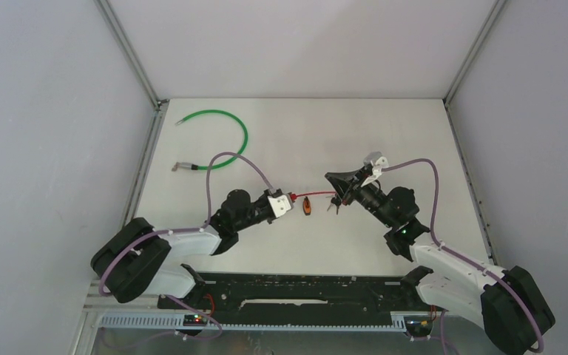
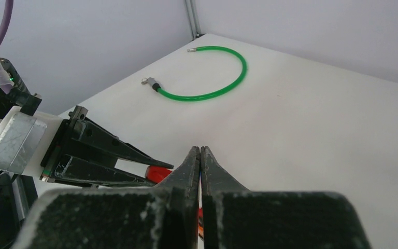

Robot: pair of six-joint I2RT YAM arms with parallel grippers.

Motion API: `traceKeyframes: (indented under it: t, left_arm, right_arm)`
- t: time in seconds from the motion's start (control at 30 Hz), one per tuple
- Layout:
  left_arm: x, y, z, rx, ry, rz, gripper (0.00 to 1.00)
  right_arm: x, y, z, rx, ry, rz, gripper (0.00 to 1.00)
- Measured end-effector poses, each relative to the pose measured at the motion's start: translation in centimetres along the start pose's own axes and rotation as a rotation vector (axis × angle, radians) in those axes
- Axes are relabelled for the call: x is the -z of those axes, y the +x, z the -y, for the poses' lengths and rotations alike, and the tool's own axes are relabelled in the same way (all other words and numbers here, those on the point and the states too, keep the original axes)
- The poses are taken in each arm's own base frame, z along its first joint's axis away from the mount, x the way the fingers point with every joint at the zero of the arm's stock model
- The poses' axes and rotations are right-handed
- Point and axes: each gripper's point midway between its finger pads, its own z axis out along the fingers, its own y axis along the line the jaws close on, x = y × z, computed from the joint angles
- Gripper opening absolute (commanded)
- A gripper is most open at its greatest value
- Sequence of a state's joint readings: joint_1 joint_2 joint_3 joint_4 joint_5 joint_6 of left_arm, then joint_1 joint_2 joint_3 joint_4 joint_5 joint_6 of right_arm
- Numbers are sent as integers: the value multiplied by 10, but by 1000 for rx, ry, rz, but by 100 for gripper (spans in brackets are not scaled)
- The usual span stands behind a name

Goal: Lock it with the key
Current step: Lock the lock.

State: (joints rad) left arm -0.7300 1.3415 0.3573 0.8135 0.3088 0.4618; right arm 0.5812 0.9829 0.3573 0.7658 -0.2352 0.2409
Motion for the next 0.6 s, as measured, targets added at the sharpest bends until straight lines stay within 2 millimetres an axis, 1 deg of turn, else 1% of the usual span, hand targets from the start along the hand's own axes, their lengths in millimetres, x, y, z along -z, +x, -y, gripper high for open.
traceKeyframes:
  t: [0.07, 0.1, 0.17, 0.23, 0.27, 0.33, 0.4, 0.5, 0.53, 0.6]
  left_arm:
    - [0, 2, 4, 4, 17, -7, 0]
    - [1, 3, 4, 6, 19, -10, 0]
    - [1, 2, 4, 8, 16, -11, 0]
    - [4, -1, 0, 15, -3, -9, 0]
    - [5, -4, -3, 18, -18, -5, 0]
    - [7, -8, -10, 22, -51, -2, 0]
    - [10, -9, -18, 27, -98, -12, 0]
    - [16, -6, -34, 26, -184, -45, 0]
    - [19, -3, -40, 26, -220, -64, 0]
    - [22, 1, -45, 25, -253, -85, 0]
  right_arm:
    - [0, 0, 2, 3, 8, 3, 0]
    - [0, 0, 3, 7, 14, 4, 3]
    - [0, 0, 6, 22, 30, 2, 26]
    - [0, 3, 11, 39, 55, -8, 46]
    - [1, 5, 14, 59, 71, -18, 54]
    - [3, 8, 19, 81, 95, -32, 64]
    - [3, 8, 22, 104, 113, -32, 70]
    - [1, 12, 21, 152, 127, -39, 76]
    - [-1, 14, 19, 181, 120, -44, 77]
    - [-7, 24, 14, 243, 105, -60, 80]
